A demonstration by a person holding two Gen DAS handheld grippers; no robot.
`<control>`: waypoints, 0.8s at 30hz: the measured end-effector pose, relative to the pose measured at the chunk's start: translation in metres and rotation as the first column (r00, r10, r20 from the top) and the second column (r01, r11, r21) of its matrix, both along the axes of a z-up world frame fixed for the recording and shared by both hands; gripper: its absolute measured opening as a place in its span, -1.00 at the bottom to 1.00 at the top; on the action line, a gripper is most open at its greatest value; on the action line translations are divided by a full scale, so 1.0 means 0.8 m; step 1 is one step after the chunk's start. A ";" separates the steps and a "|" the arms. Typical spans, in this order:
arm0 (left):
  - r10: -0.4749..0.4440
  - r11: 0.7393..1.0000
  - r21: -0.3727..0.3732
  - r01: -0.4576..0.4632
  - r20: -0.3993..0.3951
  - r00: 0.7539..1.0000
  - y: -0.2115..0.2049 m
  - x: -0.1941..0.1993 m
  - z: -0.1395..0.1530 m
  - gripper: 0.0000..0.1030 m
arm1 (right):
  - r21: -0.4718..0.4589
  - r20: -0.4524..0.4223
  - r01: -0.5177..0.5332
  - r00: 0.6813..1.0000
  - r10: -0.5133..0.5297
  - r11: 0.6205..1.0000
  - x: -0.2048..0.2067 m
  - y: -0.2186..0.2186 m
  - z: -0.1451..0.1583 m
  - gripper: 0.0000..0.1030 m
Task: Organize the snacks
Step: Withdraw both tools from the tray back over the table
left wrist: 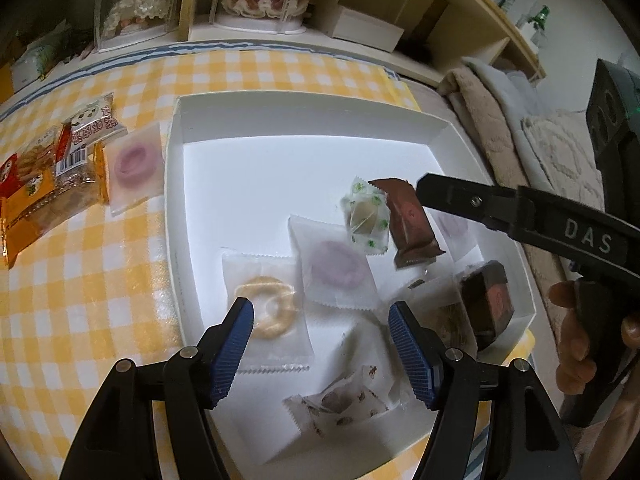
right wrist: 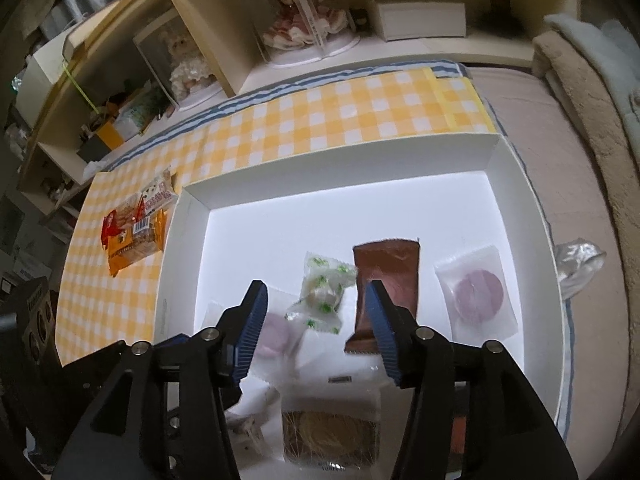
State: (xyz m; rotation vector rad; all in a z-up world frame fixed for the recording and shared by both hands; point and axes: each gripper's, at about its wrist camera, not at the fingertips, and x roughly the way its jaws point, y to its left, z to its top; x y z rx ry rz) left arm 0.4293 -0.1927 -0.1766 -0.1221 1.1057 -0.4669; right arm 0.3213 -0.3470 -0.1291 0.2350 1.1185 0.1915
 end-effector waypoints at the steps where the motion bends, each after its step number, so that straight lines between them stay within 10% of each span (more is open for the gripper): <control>1: 0.000 1.000 0.003 0.000 0.003 1.000 0.006 -0.006 0.003 0.34 | -0.001 -0.002 0.000 1.000 0.000 1.000 -0.001 0.000 0.001 0.12; 18: -0.071 0.957 0.285 0.055 0.046 0.996 -0.047 0.011 -0.017 -0.06 | -0.031 0.006 0.030 1.000 -0.030 0.999 -0.030 -0.009 0.023 0.22; 24: -0.068 0.962 0.268 0.054 0.042 0.997 -0.051 0.025 -0.022 -0.07 | -0.015 0.011 0.032 0.999 -0.031 0.999 -0.026 -0.012 0.021 0.22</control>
